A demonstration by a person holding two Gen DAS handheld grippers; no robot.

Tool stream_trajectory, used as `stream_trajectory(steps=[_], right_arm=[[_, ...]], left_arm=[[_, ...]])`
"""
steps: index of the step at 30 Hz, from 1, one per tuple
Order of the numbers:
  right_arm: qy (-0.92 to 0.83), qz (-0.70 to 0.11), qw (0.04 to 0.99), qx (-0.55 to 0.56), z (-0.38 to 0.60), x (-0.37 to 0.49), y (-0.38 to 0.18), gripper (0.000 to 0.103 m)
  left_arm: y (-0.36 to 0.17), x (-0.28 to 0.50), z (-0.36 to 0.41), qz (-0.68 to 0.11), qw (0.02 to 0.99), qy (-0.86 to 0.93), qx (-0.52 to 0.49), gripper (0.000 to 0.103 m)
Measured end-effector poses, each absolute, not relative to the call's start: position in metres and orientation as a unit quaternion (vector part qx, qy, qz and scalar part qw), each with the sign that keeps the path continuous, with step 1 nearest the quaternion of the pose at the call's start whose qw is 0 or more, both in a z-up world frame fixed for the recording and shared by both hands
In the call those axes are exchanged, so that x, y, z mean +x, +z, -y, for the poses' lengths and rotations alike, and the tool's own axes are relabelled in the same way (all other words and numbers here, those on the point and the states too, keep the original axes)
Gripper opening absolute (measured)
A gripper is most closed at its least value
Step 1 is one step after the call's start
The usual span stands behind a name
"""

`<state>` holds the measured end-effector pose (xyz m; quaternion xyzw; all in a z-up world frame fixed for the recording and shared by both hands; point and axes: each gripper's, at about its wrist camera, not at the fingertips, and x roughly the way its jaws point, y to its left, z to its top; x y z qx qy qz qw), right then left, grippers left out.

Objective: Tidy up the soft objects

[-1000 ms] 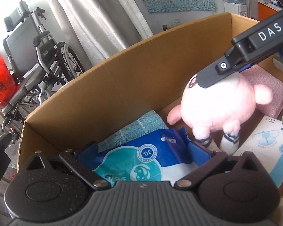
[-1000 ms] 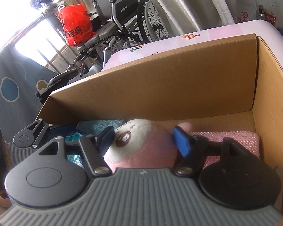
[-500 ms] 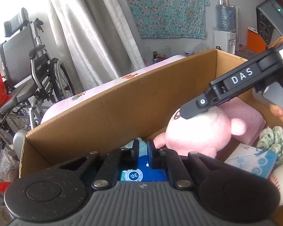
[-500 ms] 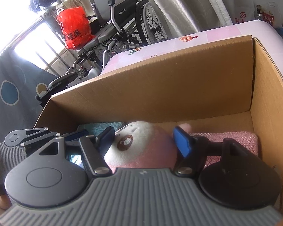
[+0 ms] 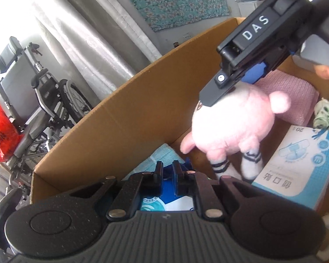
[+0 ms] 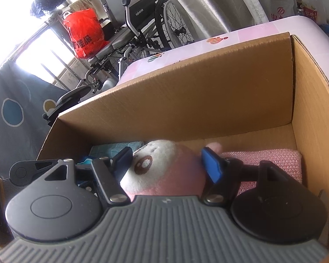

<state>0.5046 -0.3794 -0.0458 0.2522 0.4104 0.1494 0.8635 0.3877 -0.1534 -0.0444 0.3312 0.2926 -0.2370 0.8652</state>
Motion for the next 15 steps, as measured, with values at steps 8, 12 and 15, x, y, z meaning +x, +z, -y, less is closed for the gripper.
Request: stream_trajectory(steps=[8, 12, 15], right_arm=[[0.151, -0.411, 0.866, 0.242, 0.376, 0.505, -0.045, 0.069], [0.153, -0.41, 0.868, 0.235, 0.376, 0.504, -0.043, 0.07], [0.152, -0.413, 0.864, 0.244, 0.376, 0.505, -0.044, 0.07]], left_arm=[[-0.035, 0.405, 0.135, -0.31, 0.887, -0.174, 0.294, 0.01], [-0.028, 0.387, 0.14, -0.283, 0.88, -0.26, 0.28, 0.032], [-0.037, 0.382, 0.149, -0.287, 0.86, -0.286, 0.311, 0.036]])
